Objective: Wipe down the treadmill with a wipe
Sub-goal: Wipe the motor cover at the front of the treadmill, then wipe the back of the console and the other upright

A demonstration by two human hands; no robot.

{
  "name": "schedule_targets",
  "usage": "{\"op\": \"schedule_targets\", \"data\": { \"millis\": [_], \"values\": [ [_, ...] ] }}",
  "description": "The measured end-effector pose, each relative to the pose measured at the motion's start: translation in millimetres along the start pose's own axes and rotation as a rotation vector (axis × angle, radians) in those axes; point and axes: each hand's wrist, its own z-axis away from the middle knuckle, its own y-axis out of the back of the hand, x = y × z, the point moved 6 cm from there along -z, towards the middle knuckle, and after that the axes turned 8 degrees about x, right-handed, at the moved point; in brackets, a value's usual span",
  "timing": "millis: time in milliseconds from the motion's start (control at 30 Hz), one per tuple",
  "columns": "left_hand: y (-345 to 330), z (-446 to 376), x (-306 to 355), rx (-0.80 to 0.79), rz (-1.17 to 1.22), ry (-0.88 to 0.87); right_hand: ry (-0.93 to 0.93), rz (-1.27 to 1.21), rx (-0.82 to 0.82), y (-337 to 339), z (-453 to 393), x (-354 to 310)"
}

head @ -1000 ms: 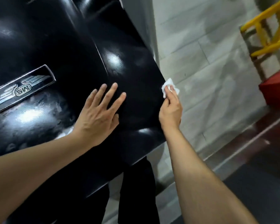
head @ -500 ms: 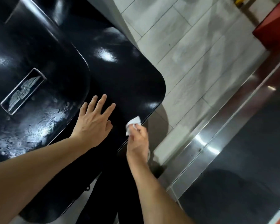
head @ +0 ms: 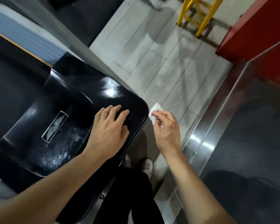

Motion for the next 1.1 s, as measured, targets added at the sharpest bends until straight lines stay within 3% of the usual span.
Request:
{"op": "schedule_targets", "data": {
  "millis": [233, 500, 867, 1100],
  "values": [
    [140.9, -19.2, 34.3, 0.199, 0.033, -0.058, 0.169, 0.005, 0.112, 108.3, -28.9, -105.0],
    [256.1, -21.9, 64.4, 0.263, 0.041, -0.121, 0.344, 0.037, 0.149, 213.8, -54.8, -218.3],
    [342.9, -99.5, 99.2, 0.417, -0.036, -0.105, 0.520, 0.045, 0.189, 302.0, -142.1, -278.1],
    [367.8, -182.0, 118.6, 0.519, -0.070, 0.104, 0.678, 0.024, 0.065, 327.3, -264.0, -303.4]
  ]
}}
